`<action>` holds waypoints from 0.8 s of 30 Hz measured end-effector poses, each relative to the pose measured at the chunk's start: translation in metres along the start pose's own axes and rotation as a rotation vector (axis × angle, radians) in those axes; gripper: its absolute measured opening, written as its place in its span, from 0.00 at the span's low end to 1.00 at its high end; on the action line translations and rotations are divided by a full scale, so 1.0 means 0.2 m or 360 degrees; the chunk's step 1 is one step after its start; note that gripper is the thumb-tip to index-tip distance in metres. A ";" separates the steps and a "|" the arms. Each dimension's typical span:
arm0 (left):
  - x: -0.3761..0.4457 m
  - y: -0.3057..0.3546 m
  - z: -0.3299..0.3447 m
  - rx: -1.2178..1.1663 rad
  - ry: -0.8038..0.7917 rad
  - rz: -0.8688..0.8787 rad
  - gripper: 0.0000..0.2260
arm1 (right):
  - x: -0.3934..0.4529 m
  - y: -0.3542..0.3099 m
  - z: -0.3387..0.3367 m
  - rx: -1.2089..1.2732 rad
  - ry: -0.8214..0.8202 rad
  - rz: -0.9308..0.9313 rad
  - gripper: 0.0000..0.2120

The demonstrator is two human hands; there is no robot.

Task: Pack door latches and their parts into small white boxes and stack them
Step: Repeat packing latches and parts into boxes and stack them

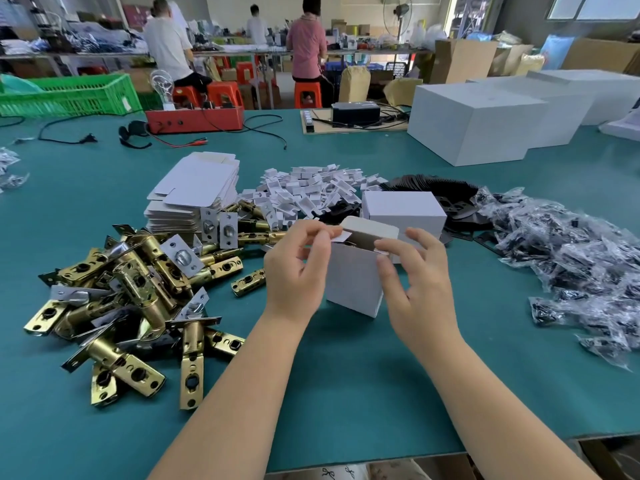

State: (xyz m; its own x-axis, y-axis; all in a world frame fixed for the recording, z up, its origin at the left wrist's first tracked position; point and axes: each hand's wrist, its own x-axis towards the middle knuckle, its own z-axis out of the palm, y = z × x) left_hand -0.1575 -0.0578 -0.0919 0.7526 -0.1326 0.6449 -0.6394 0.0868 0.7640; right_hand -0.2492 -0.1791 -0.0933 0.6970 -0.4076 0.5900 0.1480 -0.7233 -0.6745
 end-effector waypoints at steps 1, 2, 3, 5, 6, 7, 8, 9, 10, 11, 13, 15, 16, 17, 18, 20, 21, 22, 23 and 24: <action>0.00 0.00 0.01 -0.0049 0.0091 -0.0109 0.05 | 0.01 0.00 0.00 0.0079 -0.0064 0.0057 0.08; 0.01 0.01 0.02 -0.0095 0.0165 -0.0218 0.03 | 0.02 -0.01 -0.01 0.0188 -0.0130 0.0136 0.07; 0.01 0.01 0.02 -0.0133 0.0222 -0.0319 0.03 | 0.03 -0.02 -0.01 0.0326 -0.0180 0.0228 0.07; 0.03 0.01 0.03 -0.0229 0.0178 -0.0591 0.11 | 0.08 -0.04 -0.02 0.0603 -0.0182 0.0401 0.08; 0.04 0.00 0.03 -0.0267 0.0067 -0.0758 0.13 | 0.10 -0.03 -0.01 0.0709 -0.0154 0.0470 0.09; 0.05 0.00 0.03 -0.0296 -0.0099 -0.0900 0.14 | 0.12 -0.03 -0.01 0.0776 -0.0129 0.0525 0.10; 0.05 0.01 0.03 -0.0354 -0.0254 -0.0997 0.13 | 0.14 -0.03 0.00 0.0815 -0.0109 0.0565 0.12; 0.04 0.00 0.04 -0.0441 -0.0317 -0.1016 0.10 | 0.16 -0.02 0.00 0.0875 -0.0093 0.0595 0.15; 0.04 0.01 0.04 -0.0536 -0.0317 -0.0995 0.07 | 0.17 -0.02 0.01 0.0983 -0.0080 0.0611 0.19; 0.04 0.02 0.04 -0.0567 -0.0267 -0.0916 0.10 | 0.18 -0.02 0.01 0.1119 -0.0077 0.0616 0.21; 0.04 0.02 0.03 -0.0580 -0.0211 -0.0738 0.16 | 0.19 0.00 0.02 0.1289 -0.0073 0.0595 0.25; 0.05 0.03 0.02 -0.0538 -0.0182 -0.0614 0.18 | 0.20 0.01 0.03 0.1288 -0.0118 0.0489 0.25; 0.05 0.03 0.02 -0.0514 -0.0164 -0.0575 0.18 | 0.20 0.02 0.03 0.1244 -0.0137 0.0434 0.24; 0.05 0.03 0.02 -0.0467 -0.0155 -0.0532 0.18 | 0.20 0.02 0.04 0.1192 -0.0137 0.0401 0.22; 0.05 0.04 0.02 -0.0401 -0.0156 -0.0495 0.19 | 0.20 0.02 0.04 0.1150 -0.0125 0.0386 0.22; 0.04 0.05 0.02 -0.0281 -0.0188 -0.0372 0.15 | 0.18 0.04 0.05 0.1079 -0.0107 0.0372 0.24; 0.02 0.05 0.02 -0.0250 -0.0231 -0.0288 0.10 | 0.17 0.05 0.05 0.1035 -0.0114 0.0353 0.24; 0.01 0.06 0.02 -0.0215 -0.0271 -0.0213 0.06 | 0.15 0.06 0.06 0.1002 -0.0135 0.0318 0.22; 0.01 0.06 0.01 -0.0157 -0.0295 -0.0153 0.04 | 0.14 0.07 0.06 0.1001 -0.0169 0.0277 0.19; 0.00 0.05 0.01 -0.0058 -0.0306 -0.0094 0.03 | 0.12 0.08 0.06 0.1022 -0.0205 0.0238 0.15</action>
State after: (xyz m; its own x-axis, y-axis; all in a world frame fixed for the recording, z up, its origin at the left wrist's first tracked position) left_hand -0.1643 -0.0598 -0.0832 0.7426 -0.3241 0.5861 -0.5863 0.1085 0.8028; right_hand -0.2213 -0.1937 -0.0949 0.8145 -0.3792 0.4391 0.4038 -0.1730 -0.8984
